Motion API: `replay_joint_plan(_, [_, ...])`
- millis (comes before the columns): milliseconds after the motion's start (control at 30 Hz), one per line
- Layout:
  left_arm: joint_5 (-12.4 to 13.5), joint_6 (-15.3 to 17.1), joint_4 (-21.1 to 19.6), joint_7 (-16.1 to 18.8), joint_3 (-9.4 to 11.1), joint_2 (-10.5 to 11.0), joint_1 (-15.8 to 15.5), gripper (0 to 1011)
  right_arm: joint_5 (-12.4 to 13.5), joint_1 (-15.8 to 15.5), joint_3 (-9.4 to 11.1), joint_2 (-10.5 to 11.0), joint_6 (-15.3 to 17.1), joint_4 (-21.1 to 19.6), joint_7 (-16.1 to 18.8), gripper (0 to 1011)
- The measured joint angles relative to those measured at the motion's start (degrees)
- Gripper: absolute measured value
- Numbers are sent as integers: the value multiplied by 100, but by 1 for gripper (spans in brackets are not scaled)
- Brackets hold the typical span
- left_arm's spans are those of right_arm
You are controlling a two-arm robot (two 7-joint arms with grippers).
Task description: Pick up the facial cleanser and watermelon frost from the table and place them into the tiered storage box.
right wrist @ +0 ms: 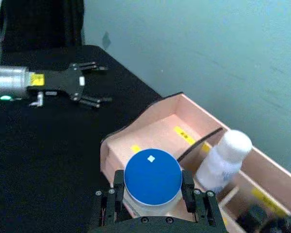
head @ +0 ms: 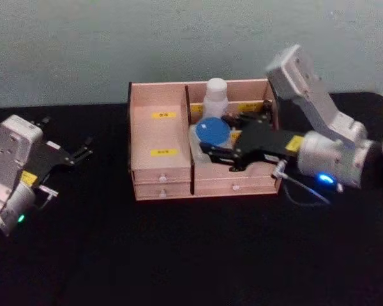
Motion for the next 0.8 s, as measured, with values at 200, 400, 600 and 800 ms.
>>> replay_joint_plan(200, [0,0,0,0,0,0,0,1000,-42,534,-259,-361,-115,620,104,718])
replay_joint_plan(400, [0,0,0,0,0,0,0,1001,-108,1084,-501,-754,-240,1378,204,718])
replay_joint_plan(600, [0,0,0,0,0,0,0,1001,-121,1488,-651,-1111,-363,2098,243,718])
replay_joint_plan(800, [0,0,0,0,0,0,0,1001,-179,1735,-775,-1357,-445,2595,268,718])
